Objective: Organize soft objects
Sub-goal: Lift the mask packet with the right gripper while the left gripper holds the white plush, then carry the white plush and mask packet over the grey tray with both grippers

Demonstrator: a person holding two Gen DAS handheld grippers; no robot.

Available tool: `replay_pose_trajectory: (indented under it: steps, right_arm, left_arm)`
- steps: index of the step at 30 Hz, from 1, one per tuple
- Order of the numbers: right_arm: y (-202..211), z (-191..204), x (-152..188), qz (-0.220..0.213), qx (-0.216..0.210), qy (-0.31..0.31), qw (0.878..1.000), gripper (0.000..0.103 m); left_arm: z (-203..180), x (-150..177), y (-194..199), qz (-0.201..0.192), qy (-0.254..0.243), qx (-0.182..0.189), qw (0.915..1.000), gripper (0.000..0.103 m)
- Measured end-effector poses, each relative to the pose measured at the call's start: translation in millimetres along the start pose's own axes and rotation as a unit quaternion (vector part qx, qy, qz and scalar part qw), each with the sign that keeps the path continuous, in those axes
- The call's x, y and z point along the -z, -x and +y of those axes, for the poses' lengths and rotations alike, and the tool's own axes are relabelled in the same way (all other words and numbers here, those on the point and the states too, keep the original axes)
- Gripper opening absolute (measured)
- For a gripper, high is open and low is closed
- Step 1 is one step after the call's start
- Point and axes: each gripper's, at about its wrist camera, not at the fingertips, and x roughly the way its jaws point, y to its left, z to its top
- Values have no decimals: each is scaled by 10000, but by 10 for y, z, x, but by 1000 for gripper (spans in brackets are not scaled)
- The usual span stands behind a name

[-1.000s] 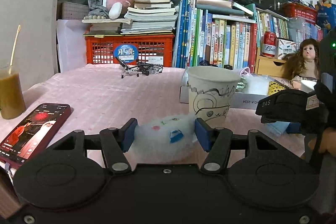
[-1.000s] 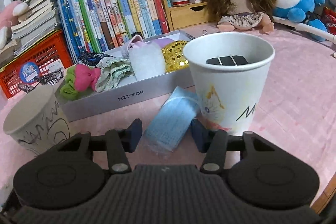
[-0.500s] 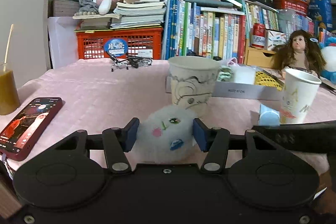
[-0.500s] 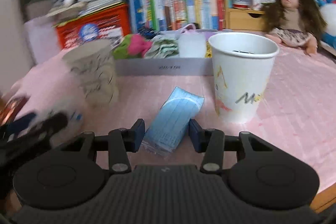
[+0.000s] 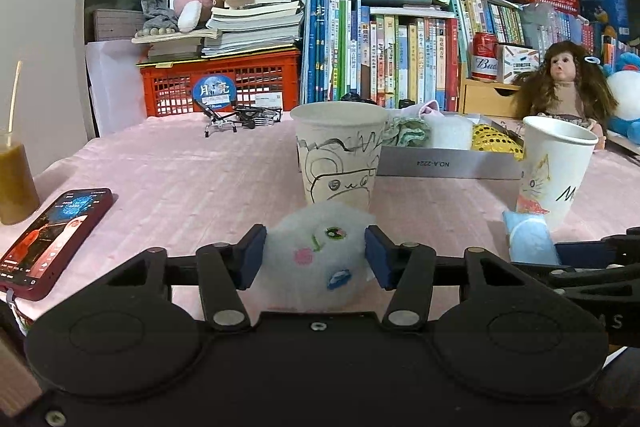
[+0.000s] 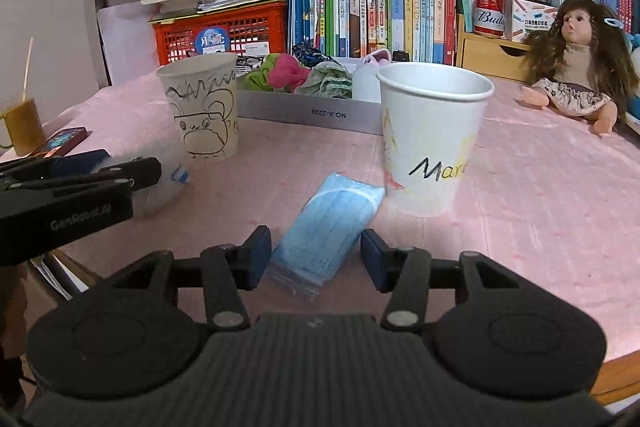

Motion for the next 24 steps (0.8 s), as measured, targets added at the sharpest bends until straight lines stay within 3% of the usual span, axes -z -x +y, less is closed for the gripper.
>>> replay_pose_trajectory:
  steps: [7,12,17,24]
  right_arm:
    - [38,-76,40,-81,118,-194,9997,74]
    - [43,-71,49,-220,156,-283,9992,77]
    - [-48,-12,35,-259,270,-268,9989,77]
    - [-78,61,29,-430,581,-17,9974,77]
  left_arm:
    - [-24,29,4,-163,-179,-250,9994,72]
    - [-5,25,-39,-215,-182,-235,9993,78]
    - [-3,23,-148,-56,-96,-29,9999,80]
    - [-28,55,-172,-91,-248,-128,9996,80]
